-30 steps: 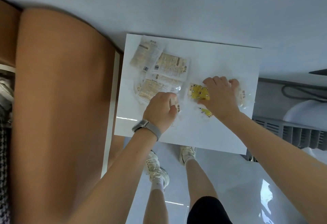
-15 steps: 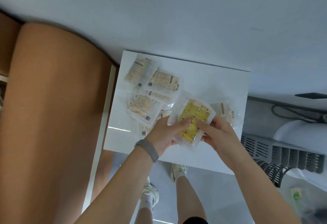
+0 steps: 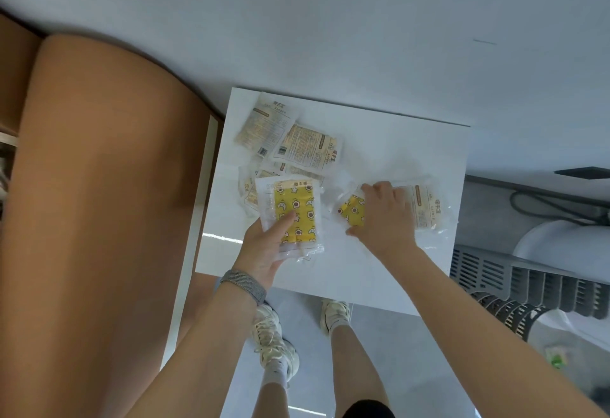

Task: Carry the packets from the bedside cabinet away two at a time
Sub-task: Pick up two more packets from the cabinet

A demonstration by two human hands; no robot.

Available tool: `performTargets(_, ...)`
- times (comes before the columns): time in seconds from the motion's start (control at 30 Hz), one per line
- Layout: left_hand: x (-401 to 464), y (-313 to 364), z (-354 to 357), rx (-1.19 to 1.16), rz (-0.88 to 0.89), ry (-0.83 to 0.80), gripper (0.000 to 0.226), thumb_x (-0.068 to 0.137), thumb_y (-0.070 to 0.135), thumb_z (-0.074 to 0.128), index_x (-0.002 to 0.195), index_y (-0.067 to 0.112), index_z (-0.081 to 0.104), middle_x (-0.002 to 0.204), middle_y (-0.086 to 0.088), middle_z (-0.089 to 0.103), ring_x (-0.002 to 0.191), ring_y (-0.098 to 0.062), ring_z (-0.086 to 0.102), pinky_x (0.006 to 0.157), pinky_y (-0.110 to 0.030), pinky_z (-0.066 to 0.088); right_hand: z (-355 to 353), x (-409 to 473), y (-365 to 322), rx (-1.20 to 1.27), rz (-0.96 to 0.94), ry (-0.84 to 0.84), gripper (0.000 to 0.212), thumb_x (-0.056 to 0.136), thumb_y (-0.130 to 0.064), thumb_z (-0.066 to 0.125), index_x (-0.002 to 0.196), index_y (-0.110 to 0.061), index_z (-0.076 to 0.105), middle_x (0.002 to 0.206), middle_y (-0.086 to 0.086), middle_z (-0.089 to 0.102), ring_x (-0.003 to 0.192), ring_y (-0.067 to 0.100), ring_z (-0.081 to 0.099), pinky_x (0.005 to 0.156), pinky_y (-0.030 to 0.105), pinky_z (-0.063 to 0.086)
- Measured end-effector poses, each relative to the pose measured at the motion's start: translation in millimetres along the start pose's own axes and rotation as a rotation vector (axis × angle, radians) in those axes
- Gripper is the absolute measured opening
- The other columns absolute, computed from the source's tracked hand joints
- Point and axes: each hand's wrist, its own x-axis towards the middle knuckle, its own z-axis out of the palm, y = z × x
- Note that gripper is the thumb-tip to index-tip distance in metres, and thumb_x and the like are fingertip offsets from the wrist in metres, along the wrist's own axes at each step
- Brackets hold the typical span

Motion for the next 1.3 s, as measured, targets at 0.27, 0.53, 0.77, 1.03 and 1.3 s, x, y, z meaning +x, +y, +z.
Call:
performTargets(0.27,-0.4,-7.7,-6.0,0.116,0.260,0.058,0.064,0.093,-0.002,0.058,0.142,0.031,0.034,0.134,-0.002,0.055,0.113,-0.016,0.061,0.089,-0.038,0.057,-2.3,-19.3,-6.1,0.365,0.001,0.101,0.019,0.095,-0.025,0.061,0.108,-0.018,0.049,0.085,-0.003,0.058,0.075,0.020,0.050,0.068,0.029,0.038)
performTargets(0.53,-12.3,0.2,14.3,0.223,0.173,-0.077,0.023,0.096,0.025,0.056,0.087,0.033,0.076,0.096,0.010,0.075,0.097,-0.011,0.068,0.086,-0.031,0.056,-29.9,-58.7,-23.6,1.485,0.105,-0.092,0.005,0.093,-0.023,0.063,0.089,-0.020,0.063,0.091,0.007,0.066,0.085,0.021,0.065,0.081,0.047,0.055)
performTargets(0.77,-14.9,-1.6,9.8,0.228,0.280,0.001,0.004,0.085,0.024,0.069,0.084,0.021,0.071,0.071,0.007,0.074,0.068,-0.009,0.072,0.059,-0.023,0.058,-45.2,-50.5,-34.1,1.128,-0.047,-0.060,0.028,0.077,-0.034,0.078,0.100,-0.035,0.061,0.089,-0.013,0.070,0.071,0.000,0.067,0.067,0.014,0.052)
performTargets(1.03,-11.0,1.4,-13.6,0.190,0.233,0.084,0.021,0.076,0.038,0.069,0.092,0.024,0.069,0.079,0.008,0.076,0.074,-0.009,0.073,0.061,-0.025,0.059,-52.7,16.1,55.2,-0.115,-0.067,-0.008,0.081,0.069,-0.049,0.080,0.140,-0.032,0.043,0.137,-0.006,0.048,0.129,0.023,0.035,0.105,0.043,0.028)
performTargets(1.3,-12.3,-7.6,-11.3,0.190,0.214,0.080,0.022,0.075,0.037,0.070,0.093,0.024,0.070,0.082,0.005,0.076,0.078,-0.012,0.074,0.063,-0.027,0.059,-22.2,16.3,68.8,-0.219,-0.142,0.075,0.075,0.072,-0.036,0.081,0.138,-0.029,0.045,0.128,0.000,0.053,0.122,0.022,0.048,0.112,0.045,0.013)
